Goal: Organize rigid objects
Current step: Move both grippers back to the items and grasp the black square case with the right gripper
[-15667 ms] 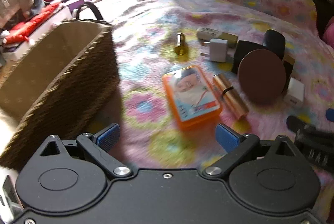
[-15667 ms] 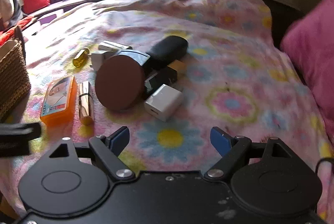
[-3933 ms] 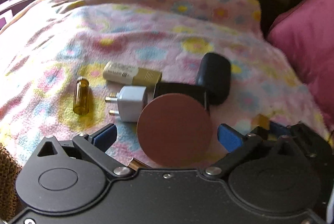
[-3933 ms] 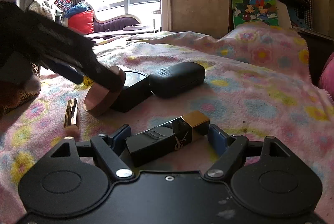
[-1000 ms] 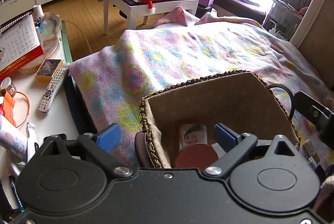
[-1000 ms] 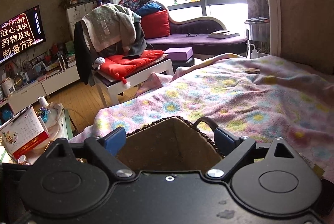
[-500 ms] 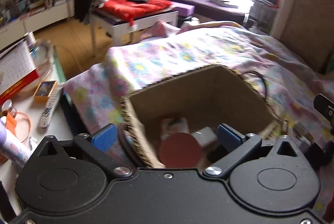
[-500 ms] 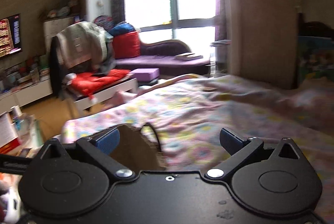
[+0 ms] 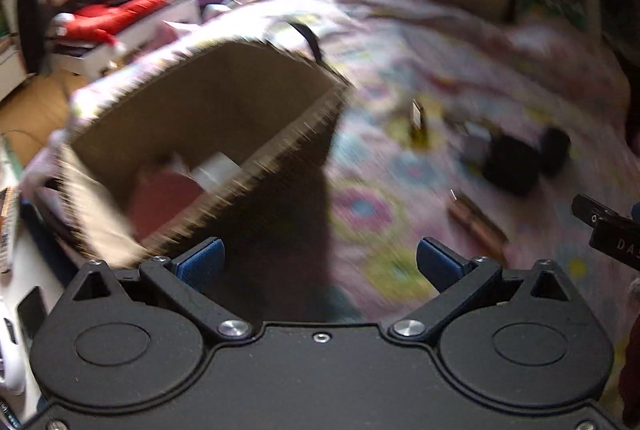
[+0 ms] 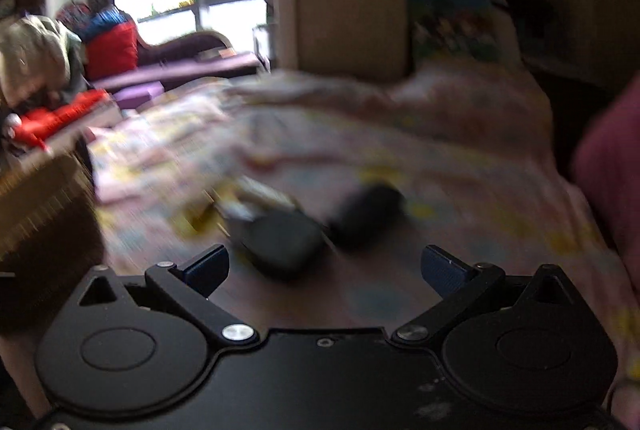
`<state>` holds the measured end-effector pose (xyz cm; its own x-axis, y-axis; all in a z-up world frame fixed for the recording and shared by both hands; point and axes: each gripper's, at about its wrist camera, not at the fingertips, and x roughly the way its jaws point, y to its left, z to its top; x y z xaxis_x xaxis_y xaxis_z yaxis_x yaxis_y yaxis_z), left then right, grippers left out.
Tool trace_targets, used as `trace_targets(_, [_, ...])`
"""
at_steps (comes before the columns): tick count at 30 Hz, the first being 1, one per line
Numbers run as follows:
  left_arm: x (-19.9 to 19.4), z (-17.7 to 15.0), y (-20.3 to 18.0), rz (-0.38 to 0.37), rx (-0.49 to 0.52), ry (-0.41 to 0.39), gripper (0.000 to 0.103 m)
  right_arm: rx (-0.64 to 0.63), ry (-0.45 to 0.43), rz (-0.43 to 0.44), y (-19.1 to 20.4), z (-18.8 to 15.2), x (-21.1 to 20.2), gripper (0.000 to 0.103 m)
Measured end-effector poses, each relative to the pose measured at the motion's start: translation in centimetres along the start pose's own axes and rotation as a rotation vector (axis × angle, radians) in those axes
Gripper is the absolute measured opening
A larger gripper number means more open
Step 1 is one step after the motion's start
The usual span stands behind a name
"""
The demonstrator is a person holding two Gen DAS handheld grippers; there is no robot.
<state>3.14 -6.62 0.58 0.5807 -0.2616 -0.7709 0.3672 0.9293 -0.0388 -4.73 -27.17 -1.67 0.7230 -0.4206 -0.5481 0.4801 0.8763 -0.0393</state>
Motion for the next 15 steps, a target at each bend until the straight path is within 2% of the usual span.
trace_targets(6, [2.9,-1.0,-3.3,-0.014,0.143,0.052,0.099,-0.050,0.083,-0.064,-2.3,-3.6,1.3,0.102])
trace_targets(11, [4.3,-0.9,-4.2,-0.097,0.168,0.071,0.099,-0.047,0.072,-0.024,-2.7,-3.5,2.1,0.099])
trace_targets(15, [5.7,-1.3,-4.9,-0.059,0.172,0.097,0.099,-0.037,0.046,0.059,-1.5,-1.6,3.3,0.097])
